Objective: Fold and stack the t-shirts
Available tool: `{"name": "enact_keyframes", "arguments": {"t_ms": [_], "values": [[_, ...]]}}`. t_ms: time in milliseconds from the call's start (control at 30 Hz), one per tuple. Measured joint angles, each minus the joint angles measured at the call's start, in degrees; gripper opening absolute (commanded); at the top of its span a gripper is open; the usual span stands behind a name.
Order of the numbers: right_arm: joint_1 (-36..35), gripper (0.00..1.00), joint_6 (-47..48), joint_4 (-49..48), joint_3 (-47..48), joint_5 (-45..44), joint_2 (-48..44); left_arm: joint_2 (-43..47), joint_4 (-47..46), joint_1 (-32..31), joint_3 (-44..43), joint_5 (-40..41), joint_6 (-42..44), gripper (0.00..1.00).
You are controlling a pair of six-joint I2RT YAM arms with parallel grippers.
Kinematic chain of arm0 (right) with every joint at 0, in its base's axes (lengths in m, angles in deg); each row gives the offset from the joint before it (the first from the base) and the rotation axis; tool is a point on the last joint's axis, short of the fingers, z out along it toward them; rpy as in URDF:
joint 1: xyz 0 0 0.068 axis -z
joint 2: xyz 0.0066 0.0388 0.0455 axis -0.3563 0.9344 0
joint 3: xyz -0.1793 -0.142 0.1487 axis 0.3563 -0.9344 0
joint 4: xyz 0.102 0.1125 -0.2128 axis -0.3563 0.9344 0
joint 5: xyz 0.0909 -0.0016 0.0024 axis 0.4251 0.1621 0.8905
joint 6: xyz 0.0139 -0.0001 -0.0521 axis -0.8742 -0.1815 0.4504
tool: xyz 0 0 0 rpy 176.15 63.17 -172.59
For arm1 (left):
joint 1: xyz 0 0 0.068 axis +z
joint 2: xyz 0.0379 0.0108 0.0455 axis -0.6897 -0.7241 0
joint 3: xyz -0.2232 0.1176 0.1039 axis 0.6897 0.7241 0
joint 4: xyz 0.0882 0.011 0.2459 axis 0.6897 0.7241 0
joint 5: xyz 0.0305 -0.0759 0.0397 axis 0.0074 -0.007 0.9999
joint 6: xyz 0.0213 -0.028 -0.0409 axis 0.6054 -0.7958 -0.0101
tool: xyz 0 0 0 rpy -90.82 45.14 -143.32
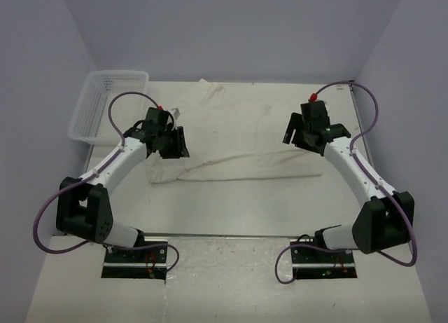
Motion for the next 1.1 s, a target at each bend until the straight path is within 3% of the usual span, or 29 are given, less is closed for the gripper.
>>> {"name": "enact_keyframes", "arguments": {"t_ms": [367, 667, 1100], "values": [[0.0, 0.77, 0.0, -1.2, -3.0, 0.5, -5.8, -4.2, -3.3, -2.5, 1.6, -0.7, -1.7, 0.4], [0.0, 0.77, 0.0, -1.4, -3.1, 0.4, -7.7, -7.3, -2.9, -6.8, 2.0, 7.6, -3.5, 0.4], [0.0, 0.77, 0.2, -2.0, -4.9, 0.6, -8.1, -12.2, -2.1, -7.8, 2.0, 15.8, -5.0, 0.38]]}}
